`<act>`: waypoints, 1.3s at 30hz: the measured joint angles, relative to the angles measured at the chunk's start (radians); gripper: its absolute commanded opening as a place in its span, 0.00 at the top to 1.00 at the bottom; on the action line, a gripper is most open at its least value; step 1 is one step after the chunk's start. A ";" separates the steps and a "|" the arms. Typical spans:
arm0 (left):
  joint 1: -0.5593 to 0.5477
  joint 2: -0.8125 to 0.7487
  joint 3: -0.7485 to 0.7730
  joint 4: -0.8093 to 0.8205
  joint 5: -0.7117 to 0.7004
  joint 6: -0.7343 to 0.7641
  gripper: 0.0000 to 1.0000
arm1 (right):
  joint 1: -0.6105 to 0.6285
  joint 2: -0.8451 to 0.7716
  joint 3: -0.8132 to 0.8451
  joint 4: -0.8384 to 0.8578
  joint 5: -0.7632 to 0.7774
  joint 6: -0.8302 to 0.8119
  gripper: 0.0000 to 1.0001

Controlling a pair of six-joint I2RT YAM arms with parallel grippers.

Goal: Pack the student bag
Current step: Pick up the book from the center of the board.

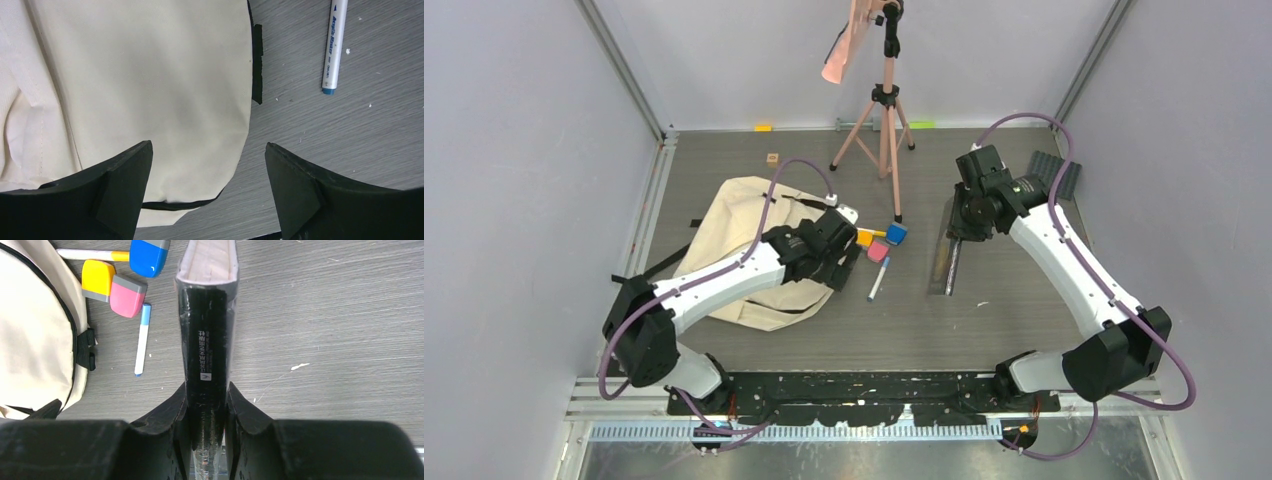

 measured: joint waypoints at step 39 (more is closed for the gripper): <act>-0.011 0.060 0.029 -0.126 -0.309 -0.093 1.00 | 0.000 -0.007 -0.061 0.034 -0.051 0.032 0.99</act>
